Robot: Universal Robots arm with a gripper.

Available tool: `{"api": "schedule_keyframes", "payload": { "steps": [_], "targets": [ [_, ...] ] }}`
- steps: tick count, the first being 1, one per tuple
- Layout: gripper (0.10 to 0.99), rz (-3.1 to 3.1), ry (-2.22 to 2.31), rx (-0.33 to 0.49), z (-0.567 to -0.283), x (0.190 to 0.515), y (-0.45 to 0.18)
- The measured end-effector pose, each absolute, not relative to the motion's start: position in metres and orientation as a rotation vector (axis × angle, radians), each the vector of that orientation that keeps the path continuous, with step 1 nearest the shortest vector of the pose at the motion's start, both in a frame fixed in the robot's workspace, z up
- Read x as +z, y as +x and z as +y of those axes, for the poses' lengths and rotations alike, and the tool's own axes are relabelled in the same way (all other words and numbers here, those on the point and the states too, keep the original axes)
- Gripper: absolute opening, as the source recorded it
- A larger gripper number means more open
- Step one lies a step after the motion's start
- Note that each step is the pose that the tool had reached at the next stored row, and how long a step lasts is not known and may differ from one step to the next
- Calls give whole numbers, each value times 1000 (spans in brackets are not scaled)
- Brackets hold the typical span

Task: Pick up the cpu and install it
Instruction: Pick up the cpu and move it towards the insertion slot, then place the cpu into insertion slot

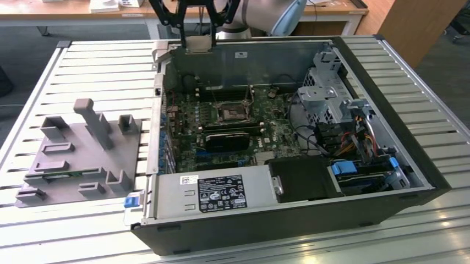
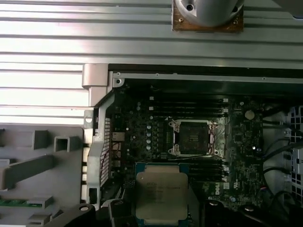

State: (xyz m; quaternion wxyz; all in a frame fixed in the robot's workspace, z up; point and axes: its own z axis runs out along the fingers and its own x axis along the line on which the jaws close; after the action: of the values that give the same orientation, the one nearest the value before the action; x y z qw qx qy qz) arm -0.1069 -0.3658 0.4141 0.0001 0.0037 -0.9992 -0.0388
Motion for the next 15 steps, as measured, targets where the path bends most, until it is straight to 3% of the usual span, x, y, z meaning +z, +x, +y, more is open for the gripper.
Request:
{"api": "schedule_keyframes", "payload": {
  "steps": [15],
  "targets": [
    [533, -3140, 11, -123, -366, 413, -88]
  ]
}}
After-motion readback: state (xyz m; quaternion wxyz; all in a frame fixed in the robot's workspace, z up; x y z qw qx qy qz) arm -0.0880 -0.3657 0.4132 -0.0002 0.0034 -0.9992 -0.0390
